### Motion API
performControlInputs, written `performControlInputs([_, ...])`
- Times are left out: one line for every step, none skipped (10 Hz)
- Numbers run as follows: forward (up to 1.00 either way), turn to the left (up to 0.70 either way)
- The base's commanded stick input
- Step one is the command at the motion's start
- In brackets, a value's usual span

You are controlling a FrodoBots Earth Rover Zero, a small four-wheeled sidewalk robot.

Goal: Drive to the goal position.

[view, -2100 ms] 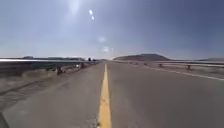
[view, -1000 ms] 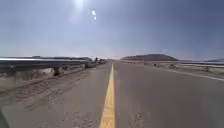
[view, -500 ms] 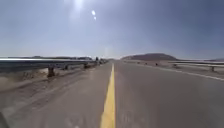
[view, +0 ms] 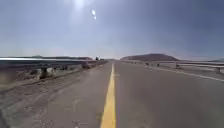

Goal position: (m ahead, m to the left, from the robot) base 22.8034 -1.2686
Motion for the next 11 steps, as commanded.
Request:
performControlInputs([0.85, 0.00])
performControlInputs([0.85, 0.00])
performControlInputs([0.85, 0.00])
performControlInputs([0.85, 0.00])
performControlInputs([0.85, 0.00])
performControlInputs([0.85, 0.00])
performControlInputs([0.85, 0.00])
performControlInputs([0.85, 0.00])
performControlInputs([0.85, 0.00])
performControlInputs([0.85, 0.00])
performControlInputs([0.85, 0.00])
